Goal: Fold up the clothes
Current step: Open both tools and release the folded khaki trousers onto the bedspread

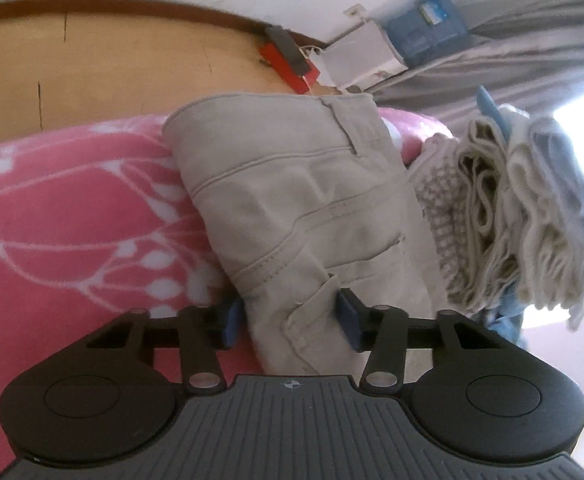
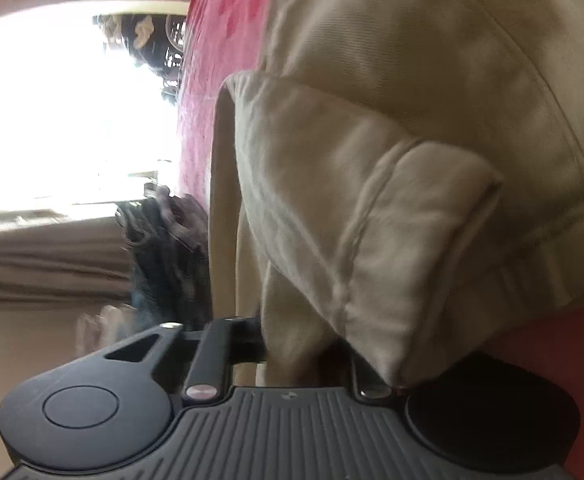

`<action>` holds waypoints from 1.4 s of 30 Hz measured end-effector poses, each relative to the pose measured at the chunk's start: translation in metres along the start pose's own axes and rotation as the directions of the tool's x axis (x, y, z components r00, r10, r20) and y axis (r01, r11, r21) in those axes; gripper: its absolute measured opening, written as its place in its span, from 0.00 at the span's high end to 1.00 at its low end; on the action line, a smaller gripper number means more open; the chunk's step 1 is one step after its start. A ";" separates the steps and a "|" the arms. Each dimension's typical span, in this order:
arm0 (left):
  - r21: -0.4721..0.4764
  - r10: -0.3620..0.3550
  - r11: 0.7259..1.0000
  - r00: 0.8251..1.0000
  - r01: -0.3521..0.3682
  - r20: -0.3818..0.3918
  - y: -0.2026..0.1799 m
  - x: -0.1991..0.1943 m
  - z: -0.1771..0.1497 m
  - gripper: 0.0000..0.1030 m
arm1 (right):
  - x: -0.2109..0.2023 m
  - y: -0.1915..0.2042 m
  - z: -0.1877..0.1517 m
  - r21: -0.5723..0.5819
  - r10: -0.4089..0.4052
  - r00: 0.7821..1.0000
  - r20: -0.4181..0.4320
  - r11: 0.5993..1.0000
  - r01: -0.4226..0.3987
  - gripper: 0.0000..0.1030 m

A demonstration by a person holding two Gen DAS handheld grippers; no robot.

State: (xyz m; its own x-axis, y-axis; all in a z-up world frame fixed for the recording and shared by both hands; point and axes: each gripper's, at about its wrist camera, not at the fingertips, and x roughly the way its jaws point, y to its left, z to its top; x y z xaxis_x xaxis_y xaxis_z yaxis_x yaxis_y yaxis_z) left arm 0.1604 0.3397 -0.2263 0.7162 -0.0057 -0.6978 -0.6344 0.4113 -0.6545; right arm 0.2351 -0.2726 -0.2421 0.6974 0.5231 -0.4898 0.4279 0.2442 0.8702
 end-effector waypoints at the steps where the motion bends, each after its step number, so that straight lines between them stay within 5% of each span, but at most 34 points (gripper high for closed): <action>1: 0.029 0.024 0.999 1.000 -0.024 0.011 -0.006 0.000 -0.002 0.69 | -0.002 0.005 0.001 -0.016 0.002 1.000 0.004 1.000 -0.002 0.91; 8: 0.066 0.074 0.995 0.994 -0.079 0.080 -0.030 -0.041 -0.021 0.84 | -0.035 0.034 0.022 -0.121 -0.057 0.998 -0.021 0.991 0.054 0.93; 16: 0.107 0.144 0.984 0.989 -0.140 -0.036 -0.010 -0.098 -0.066 0.85 | -0.086 0.016 0.035 -0.229 -0.218 0.975 -0.041 0.952 0.203 0.92; 18: 0.104 0.167 0.982 0.982 -0.157 -0.092 0.000 -0.099 -0.076 0.84 | -0.078 0.010 0.040 -0.283 -0.306 0.950 -0.059 0.918 0.278 0.66; 20: 0.081 0.185 0.981 0.972 -0.175 -0.146 0.010 -0.094 -0.074 0.76 | -0.073 0.011 0.047 -0.323 -0.365 0.923 -0.125 0.894 0.310 0.64; 21: 0.068 0.193 0.981 0.966 -0.184 -0.172 0.014 -0.091 -0.071 0.66 | -0.077 0.019 0.047 -0.369 -0.400 0.904 -0.152 0.871 0.324 0.52; 23: 0.043 0.208 0.978 0.952 -0.204 -0.225 0.023 -0.086 -0.066 0.64 | -0.088 0.039 0.044 -0.477 -0.477 0.858 -0.192 0.809 0.343 0.41; 25: 0.079 0.223 0.974 0.945 -0.210 -0.237 0.019 -0.094 -0.055 0.61 | -0.097 0.066 0.032 -0.615 -0.592 0.783 -0.189 0.693 0.376 0.37; 27: 0.131 0.238 0.969 0.942 -0.211 -0.239 0.012 -0.107 -0.042 0.59 | -0.102 0.097 0.011 -0.759 -0.669 0.714 -0.206 0.570 0.316 0.36; 29: 0.188 0.232 0.963 0.951 -0.194 -0.205 0.005 -0.124 -0.030 0.57 | -0.093 0.137 -0.017 -0.861 -0.657 0.704 -0.271 0.492 0.128 0.36; 31: 0.260 0.221 0.949 0.963 -0.176 -0.157 -0.005 -0.139 -0.019 0.50 | -0.071 0.174 -0.048 -0.887 -0.543 0.763 -0.352 0.454 -0.086 0.36; 32: 0.321 0.216 0.932 0.969 -0.167 -0.123 -0.011 -0.143 -0.014 0.46 | -0.060 0.192 -0.064 -0.886 -0.479 0.784 -0.396 0.424 -0.188 0.34; 35: 0.526 0.217 0.835 0.975 -0.163 -0.044 -0.029 -0.127 -0.005 0.34 | 0.012 0.223 -0.119 -0.879 -0.397 0.798 -0.454 0.348 -0.327 0.34; 40: 0.778 0.279 0.606 0.960 -0.164 -0.015 -0.040 -0.080 -0.013 0.34 | 0.137 0.227 -0.234 -0.855 -0.469 0.728 -0.499 0.130 -0.502 0.40; 42: 0.834 0.307 0.532 0.951 -0.145 -0.030 -0.039 -0.067 -0.022 0.34 | 0.166 0.222 -0.267 -0.850 -0.512 0.719 -0.471 0.045 -0.525 0.42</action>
State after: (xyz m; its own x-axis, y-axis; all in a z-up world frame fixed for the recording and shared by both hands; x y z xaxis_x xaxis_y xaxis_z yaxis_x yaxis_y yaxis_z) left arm 0.1307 0.3037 -0.1600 0.4779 0.0932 -0.8734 -0.1989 0.9800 -0.0043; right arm 0.2925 0.0864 -0.1158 0.0114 0.6356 -0.7719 -0.8353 0.4304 0.3421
